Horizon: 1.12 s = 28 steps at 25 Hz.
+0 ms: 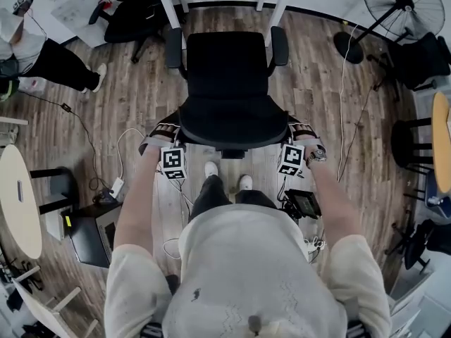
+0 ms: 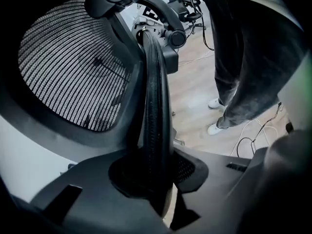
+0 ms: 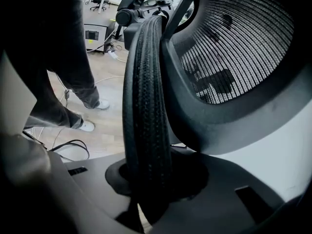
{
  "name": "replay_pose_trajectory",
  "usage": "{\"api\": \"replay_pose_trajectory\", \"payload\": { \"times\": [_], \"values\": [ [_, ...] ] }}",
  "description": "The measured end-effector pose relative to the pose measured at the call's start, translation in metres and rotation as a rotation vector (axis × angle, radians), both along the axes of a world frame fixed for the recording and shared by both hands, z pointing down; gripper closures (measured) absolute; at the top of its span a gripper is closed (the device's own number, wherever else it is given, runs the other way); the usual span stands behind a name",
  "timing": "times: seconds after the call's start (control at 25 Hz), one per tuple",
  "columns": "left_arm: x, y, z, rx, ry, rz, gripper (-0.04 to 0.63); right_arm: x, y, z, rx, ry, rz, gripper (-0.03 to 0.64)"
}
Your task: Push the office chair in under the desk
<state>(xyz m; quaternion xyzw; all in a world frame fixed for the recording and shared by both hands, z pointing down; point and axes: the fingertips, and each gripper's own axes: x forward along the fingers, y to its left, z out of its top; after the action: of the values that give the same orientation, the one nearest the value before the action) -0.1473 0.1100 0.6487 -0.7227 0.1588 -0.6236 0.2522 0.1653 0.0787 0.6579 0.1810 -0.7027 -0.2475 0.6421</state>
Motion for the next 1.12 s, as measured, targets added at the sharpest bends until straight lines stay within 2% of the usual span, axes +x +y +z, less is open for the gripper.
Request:
{"api": "replay_pose_trajectory", "payload": {
  "times": [0.48, 1.0, 1.12],
  "values": [
    [-0.016, -0.043, -0.001, -0.017, -0.007, -0.007, 0.503, -0.014, -0.035, 0.001, 0.0, 0.009, 0.026, 0.505],
    [-0.008, -0.077, 0.013, -0.014, 0.005, -0.015, 0.506, -0.004, -0.077, 0.006, 0.004, 0.01, 0.005, 0.506],
    [-0.006, -0.087, 0.011, 0.012, 0.006, -0.007, 0.509, -0.002, -0.084, 0.01, 0.003, 0.014, 0.013, 0.506]
  ]
}}
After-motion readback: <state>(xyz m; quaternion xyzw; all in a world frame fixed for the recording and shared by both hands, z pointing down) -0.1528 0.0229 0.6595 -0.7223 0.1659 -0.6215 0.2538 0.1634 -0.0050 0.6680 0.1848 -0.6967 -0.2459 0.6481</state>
